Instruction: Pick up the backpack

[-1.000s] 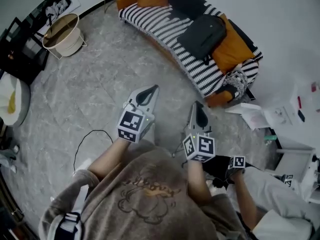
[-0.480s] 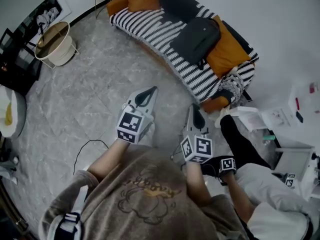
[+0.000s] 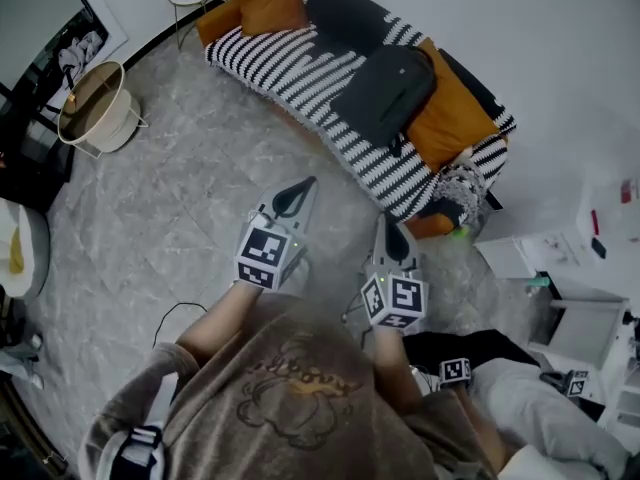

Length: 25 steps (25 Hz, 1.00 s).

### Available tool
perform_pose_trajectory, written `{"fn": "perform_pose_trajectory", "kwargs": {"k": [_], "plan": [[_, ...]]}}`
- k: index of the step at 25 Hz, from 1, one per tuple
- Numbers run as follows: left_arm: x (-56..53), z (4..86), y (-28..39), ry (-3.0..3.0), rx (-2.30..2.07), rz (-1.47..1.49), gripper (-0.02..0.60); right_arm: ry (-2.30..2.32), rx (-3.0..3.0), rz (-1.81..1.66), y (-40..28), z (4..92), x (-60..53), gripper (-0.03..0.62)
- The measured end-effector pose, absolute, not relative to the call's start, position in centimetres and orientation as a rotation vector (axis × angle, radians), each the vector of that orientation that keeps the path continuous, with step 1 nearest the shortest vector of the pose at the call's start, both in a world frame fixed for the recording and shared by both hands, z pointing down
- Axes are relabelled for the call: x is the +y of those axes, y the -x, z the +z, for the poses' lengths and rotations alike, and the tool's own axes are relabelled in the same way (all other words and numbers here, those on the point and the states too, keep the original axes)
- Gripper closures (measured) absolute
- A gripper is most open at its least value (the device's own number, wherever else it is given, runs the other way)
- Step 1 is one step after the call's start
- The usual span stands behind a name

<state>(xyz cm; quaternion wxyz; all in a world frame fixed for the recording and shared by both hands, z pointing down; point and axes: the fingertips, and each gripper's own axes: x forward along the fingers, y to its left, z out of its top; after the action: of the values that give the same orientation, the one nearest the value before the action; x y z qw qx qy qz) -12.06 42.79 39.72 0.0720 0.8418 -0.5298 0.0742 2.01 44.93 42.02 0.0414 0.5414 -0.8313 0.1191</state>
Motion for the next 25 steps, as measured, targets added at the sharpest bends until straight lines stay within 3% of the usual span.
{"fn": "perform_pose_trajectory", "kwargs": {"k": [25], "plan": [[23.8,39.7,15.4,-2.619,-1.432,0.273,0.58,-1.836,-2.431,0.404,1.0,41.5,27.1,0.593]]}}
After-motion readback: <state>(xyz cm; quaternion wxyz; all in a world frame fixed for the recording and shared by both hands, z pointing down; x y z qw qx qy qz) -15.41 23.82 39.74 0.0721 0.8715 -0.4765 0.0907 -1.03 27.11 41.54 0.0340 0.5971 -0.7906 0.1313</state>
